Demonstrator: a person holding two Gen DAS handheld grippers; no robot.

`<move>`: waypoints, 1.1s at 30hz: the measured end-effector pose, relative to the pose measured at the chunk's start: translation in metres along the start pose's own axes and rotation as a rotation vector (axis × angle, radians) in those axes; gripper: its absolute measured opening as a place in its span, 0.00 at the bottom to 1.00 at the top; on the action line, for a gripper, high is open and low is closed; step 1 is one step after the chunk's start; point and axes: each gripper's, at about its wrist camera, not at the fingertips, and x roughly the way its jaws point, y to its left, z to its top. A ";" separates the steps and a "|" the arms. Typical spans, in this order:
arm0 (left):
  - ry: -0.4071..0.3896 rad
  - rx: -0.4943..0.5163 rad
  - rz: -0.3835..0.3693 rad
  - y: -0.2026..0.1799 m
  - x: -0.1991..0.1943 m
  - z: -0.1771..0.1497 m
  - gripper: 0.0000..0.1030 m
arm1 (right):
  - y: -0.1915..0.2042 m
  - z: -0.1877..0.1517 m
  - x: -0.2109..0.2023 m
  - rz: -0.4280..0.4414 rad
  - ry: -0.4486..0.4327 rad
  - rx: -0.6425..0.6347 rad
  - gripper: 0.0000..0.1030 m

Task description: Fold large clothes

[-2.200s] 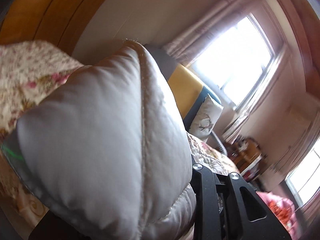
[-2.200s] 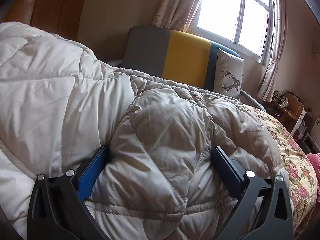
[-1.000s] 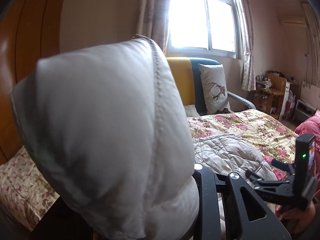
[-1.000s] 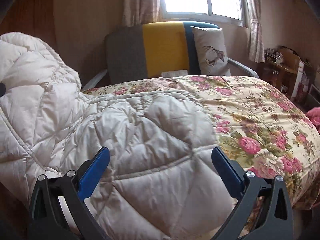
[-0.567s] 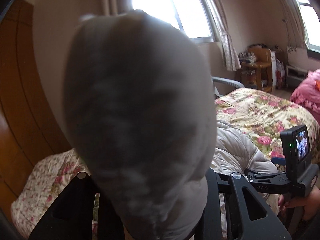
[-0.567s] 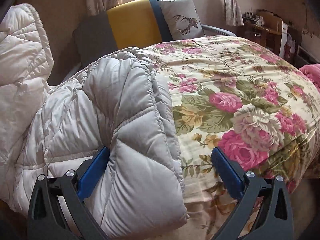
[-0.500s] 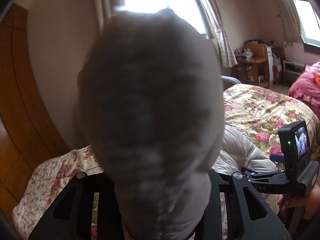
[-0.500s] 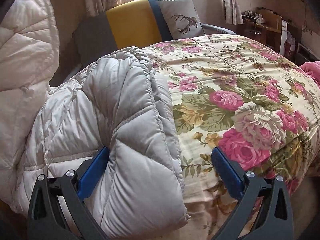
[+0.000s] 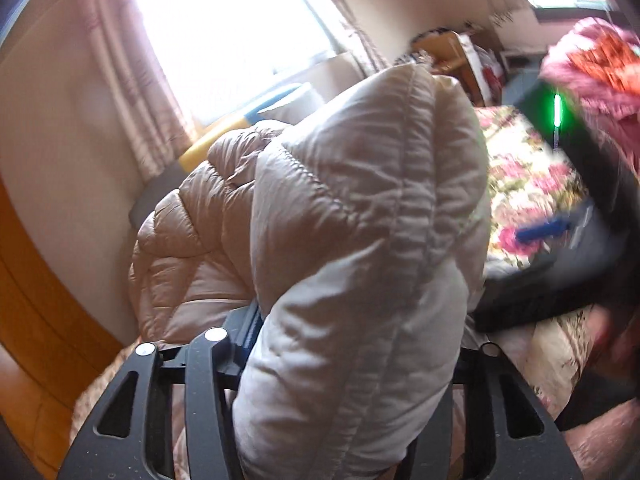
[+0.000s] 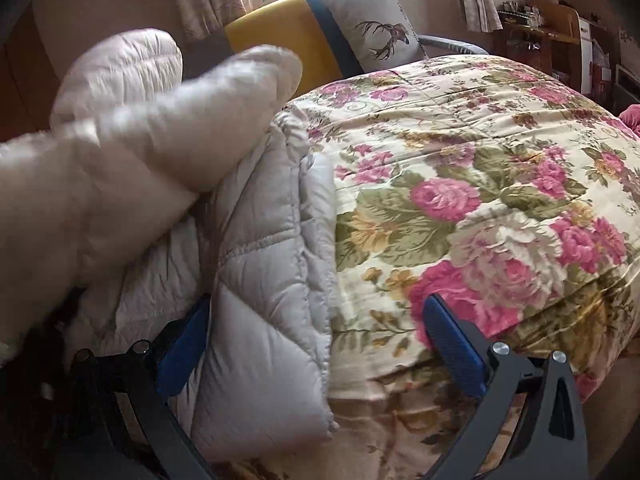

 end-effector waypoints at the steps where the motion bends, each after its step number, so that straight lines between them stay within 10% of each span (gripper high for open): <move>1: -0.007 0.023 -0.010 -0.005 0.001 -0.002 0.52 | -0.009 0.002 -0.009 -0.011 -0.010 0.006 0.98; 5: -0.011 0.085 -0.007 -0.022 0.003 -0.005 0.57 | -0.043 0.019 -0.052 -0.137 -0.127 0.087 0.98; 10: -0.015 0.127 -0.023 -0.045 0.003 0.002 0.67 | 0.008 0.061 -0.078 -0.066 -0.204 -0.061 0.98; 15: -0.038 0.140 -0.072 -0.050 0.001 0.008 0.71 | 0.090 0.102 -0.046 0.022 -0.139 -0.260 0.98; 19: -0.041 0.094 -0.128 -0.039 -0.010 0.005 0.71 | 0.134 0.107 0.007 -0.101 -0.021 -0.446 0.98; 27: -0.123 -0.231 -0.443 0.063 -0.062 -0.020 0.71 | 0.074 0.079 0.019 -0.220 -0.030 -0.306 0.98; 33: -0.138 -0.556 -0.201 0.153 -0.045 -0.030 0.80 | 0.035 0.047 0.007 -0.203 -0.132 -0.166 0.98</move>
